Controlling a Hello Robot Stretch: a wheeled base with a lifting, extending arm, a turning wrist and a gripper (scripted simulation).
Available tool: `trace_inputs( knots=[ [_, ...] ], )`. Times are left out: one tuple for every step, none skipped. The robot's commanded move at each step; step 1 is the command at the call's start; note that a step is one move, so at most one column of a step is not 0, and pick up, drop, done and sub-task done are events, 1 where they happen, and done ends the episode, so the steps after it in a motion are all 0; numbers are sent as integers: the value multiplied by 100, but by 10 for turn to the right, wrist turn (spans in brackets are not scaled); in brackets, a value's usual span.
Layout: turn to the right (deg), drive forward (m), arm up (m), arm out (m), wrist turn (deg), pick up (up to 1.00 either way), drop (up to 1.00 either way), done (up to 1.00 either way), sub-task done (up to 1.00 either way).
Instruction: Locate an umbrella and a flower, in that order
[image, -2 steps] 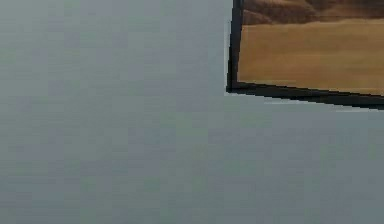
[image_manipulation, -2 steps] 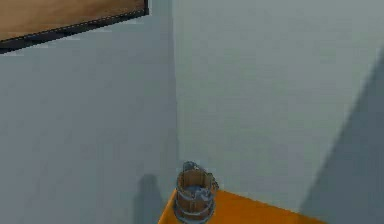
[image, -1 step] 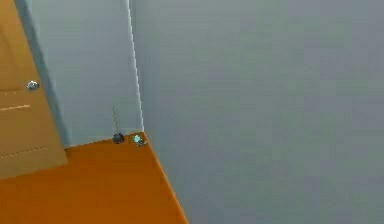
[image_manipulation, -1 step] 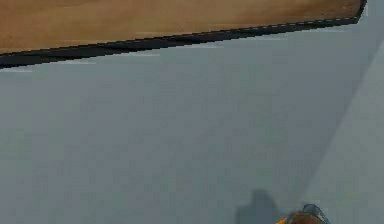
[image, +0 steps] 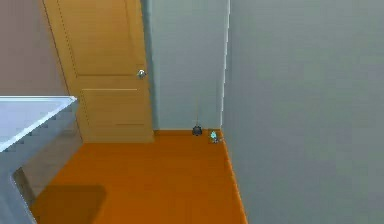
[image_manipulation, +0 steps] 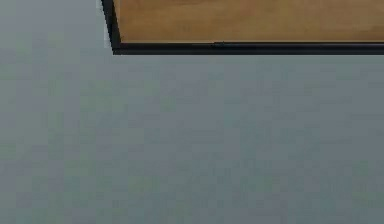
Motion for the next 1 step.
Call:
trace_inputs(
  knots=[
    [0, 45, 0, 0, 0, 0, 0, 0, 0]
  ],
)
